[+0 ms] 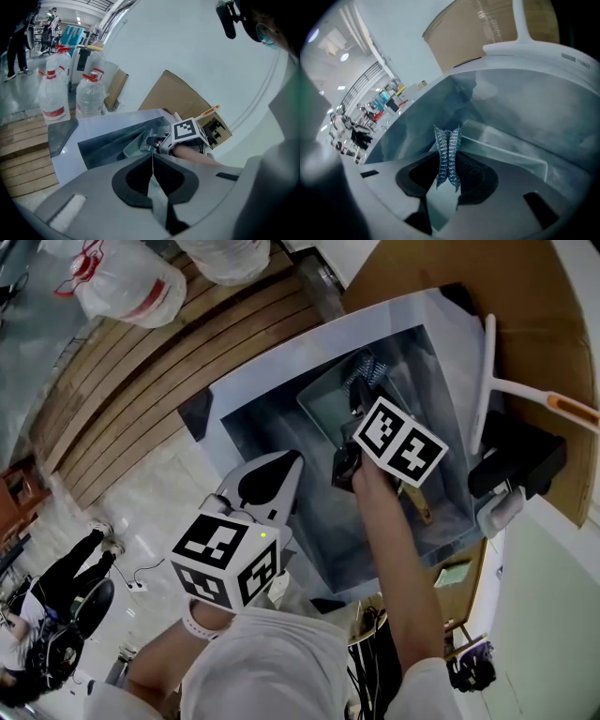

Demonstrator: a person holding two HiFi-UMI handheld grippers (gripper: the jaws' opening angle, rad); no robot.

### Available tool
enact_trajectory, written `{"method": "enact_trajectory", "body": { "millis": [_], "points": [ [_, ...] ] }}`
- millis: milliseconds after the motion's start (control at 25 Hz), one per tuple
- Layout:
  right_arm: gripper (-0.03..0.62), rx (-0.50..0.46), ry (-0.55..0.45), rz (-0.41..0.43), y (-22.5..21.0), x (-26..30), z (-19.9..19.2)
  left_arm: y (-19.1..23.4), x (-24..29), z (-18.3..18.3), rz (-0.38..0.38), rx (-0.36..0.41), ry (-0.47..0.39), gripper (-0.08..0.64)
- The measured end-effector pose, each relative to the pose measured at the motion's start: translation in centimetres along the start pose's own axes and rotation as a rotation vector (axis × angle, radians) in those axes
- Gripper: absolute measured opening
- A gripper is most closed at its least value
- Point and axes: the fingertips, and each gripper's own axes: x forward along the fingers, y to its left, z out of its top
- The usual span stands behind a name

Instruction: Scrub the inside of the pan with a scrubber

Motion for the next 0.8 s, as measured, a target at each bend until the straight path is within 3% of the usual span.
{"method": "enact_trajectory", "body": {
  "millis": [120, 200, 800],
  "points": [
    [0.107, 0.177, -0.013, 0.034, 0.3, 0.4, -0.4, 0.1, 0.0, -0.1, 0.000, -0.006, 0.001, 0.006],
    [0.107, 0.239, -0.017, 0.054, 0.4, 0.5, -0.5, 0.0, 0.0, -0.1, -0.001, -0.007, 0.000, 0.006],
    [0.104, 0.204, 0.002, 0.108, 1.5, 0.1, -0.8, 0.2, 0.1, -0.2, 0.001, -0.006, 0.005, 0.006]
  ]
}}
